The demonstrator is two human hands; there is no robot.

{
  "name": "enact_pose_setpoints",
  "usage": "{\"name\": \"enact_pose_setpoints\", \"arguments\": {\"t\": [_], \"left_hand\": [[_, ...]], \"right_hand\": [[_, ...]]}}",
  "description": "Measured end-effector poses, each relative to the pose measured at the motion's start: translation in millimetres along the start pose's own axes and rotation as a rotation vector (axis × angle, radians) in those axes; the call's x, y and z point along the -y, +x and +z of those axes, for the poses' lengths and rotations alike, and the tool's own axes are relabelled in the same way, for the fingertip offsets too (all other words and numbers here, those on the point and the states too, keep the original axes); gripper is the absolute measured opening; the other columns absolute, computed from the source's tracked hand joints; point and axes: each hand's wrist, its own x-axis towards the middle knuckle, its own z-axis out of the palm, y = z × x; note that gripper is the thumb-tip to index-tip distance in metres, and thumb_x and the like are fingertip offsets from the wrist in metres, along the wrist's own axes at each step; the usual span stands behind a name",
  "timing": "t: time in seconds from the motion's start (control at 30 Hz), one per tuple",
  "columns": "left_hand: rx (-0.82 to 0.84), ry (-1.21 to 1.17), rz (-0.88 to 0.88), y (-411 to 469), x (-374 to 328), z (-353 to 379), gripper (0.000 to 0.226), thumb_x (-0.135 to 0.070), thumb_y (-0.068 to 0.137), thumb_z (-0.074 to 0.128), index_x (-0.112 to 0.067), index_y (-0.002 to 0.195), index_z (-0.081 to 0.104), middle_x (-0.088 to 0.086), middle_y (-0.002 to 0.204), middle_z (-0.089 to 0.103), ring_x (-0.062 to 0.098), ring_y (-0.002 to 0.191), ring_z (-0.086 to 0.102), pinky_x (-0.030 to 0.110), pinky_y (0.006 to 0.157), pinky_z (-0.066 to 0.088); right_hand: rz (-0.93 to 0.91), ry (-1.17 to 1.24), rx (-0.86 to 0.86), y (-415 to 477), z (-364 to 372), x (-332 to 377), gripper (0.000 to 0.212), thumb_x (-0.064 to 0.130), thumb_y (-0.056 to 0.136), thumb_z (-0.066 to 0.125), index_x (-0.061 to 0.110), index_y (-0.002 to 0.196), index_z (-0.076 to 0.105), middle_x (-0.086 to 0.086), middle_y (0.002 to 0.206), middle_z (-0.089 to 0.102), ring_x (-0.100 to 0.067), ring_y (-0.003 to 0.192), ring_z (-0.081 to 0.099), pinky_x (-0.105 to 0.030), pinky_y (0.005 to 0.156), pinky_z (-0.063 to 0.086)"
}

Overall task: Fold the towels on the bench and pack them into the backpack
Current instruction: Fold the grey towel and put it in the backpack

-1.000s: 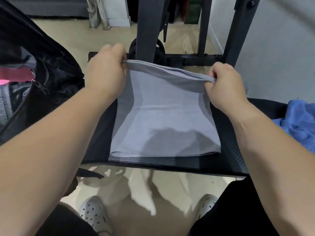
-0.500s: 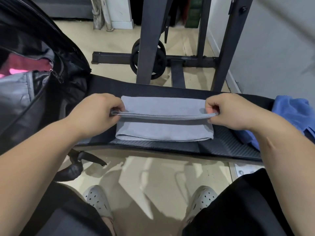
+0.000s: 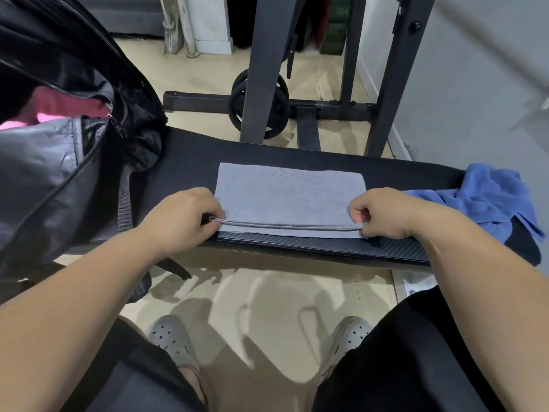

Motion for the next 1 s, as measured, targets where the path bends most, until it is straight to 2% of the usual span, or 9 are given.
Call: {"name": "enact_pose_setpoints", "arguments": {"t": [0.13, 0.23, 0.33, 0.43, 0.53, 0.6, 0.67, 0.87, 1.0], "left_hand": [[0.019, -0.032, 0.006, 0, 7, -1, 0.008, -0.021, 0.078, 0.080, -0.026, 0.084, 0.077, -0.015, 0.086, 0.060, 0.010, 0.078, 0.058, 0.039, 0.072, 0.054], [0.048, -0.066, -0.061, 0, 8, -3, 0.030, -0.064, 0.078, 0.065, -0.035, 0.079, 0.075, -0.018, 0.083, 0.060, 0.006, 0.079, 0.060, 0.035, 0.071, 0.052], [-0.004, -0.056, -0.116, 5, 1, -7, 0.043, -0.070, 0.087, 0.042, -0.040, 0.068, 0.066, -0.013, 0.081, 0.058, 0.011, 0.080, 0.059, 0.034, 0.071, 0.048], [-0.148, -0.067, -0.142, 20, -5, -9, 0.042, -0.056, 0.097, 0.041, -0.029, 0.098, 0.072, -0.006, 0.098, 0.061, 0.021, 0.098, 0.059, 0.038, 0.083, 0.048], [-0.129, -0.003, -0.165, 39, -18, -1, 0.054, -0.052, 0.100, 0.040, -0.018, 0.138, 0.058, 0.007, 0.143, 0.054, 0.031, 0.131, 0.049, 0.048, 0.107, 0.041], [0.046, 0.084, -0.204, 50, -29, 11, 0.065, -0.056, 0.101, 0.034, -0.020, 0.156, 0.033, 0.007, 0.166, 0.023, 0.029, 0.151, 0.022, 0.055, 0.119, 0.020], [0.221, 0.163, -0.241, 56, -30, 26, 0.081, -0.067, 0.096, 0.024, -0.022, 0.161, 0.009, 0.000, 0.170, -0.003, 0.024, 0.156, -0.003, 0.058, 0.122, 0.005], [0.342, 0.147, -0.304, 58, -21, 36, 0.100, -0.085, 0.083, 0.016, -0.027, 0.160, -0.010, -0.005, 0.167, -0.023, 0.017, 0.153, -0.020, 0.058, 0.123, -0.003], [0.273, 0.097, -0.291, 58, -18, 32, 0.094, -0.081, 0.086, 0.031, -0.030, 0.161, 0.007, -0.004, 0.169, -0.008, 0.016, 0.155, -0.009, 0.056, 0.124, 0.003]], "right_hand": [[0.059, 0.003, 0.091, 1, -2, 7, 0.017, 0.021, 0.075, 0.080, 0.021, 0.070, 0.064, 0.008, 0.071, 0.063, -0.016, 0.071, 0.058, -0.029, 0.063, 0.045], [0.114, 0.021, 0.095, 1, -5, 13, 0.040, 0.054, 0.071, 0.082, 0.019, 0.067, 0.064, 0.007, 0.066, 0.064, -0.013, 0.067, 0.057, -0.032, 0.065, 0.047], [0.128, 0.071, -0.242, 8, -7, 24, 0.056, 0.072, 0.077, 0.065, 0.018, 0.065, 0.059, 0.006, 0.067, 0.060, -0.018, 0.071, 0.056, -0.036, 0.066, 0.046], [0.080, 0.097, -0.560, 23, -3, 42, 0.043, 0.064, 0.092, 0.051, 0.025, 0.102, 0.066, 0.001, 0.106, 0.062, -0.024, 0.104, 0.056, -0.037, 0.085, 0.046], [0.074, 0.052, -0.448, 43, 10, 61, 0.067, 0.065, 0.098, 0.035, 0.027, 0.153, 0.038, -0.006, 0.160, 0.032, -0.030, 0.147, 0.027, -0.049, 0.119, 0.026], [0.100, 0.001, -0.298, 57, 25, 70, 0.077, 0.071, 0.097, 0.023, 0.032, 0.162, 0.010, -0.002, 0.170, -0.003, -0.029, 0.156, -0.004, -0.056, 0.124, 0.000], [0.135, -0.023, -0.215, 67, 39, 68, 0.081, 0.077, 0.093, 0.016, 0.038, 0.160, -0.007, 0.001, 0.167, -0.021, -0.029, 0.153, -0.021, -0.060, 0.120, -0.011], [0.168, -0.033, -0.202, 73, 48, 58, 0.085, 0.083, 0.088, 0.015, 0.044, 0.157, -0.015, -0.002, 0.165, -0.028, -0.029, 0.151, -0.028, -0.060, 0.118, -0.017], [0.168, -0.046, -0.185, 72, 45, 60, 0.086, 0.083, 0.088, 0.014, 0.042, 0.157, -0.016, -0.004, 0.165, -0.029, -0.030, 0.150, -0.029, -0.062, 0.117, -0.017]]}}
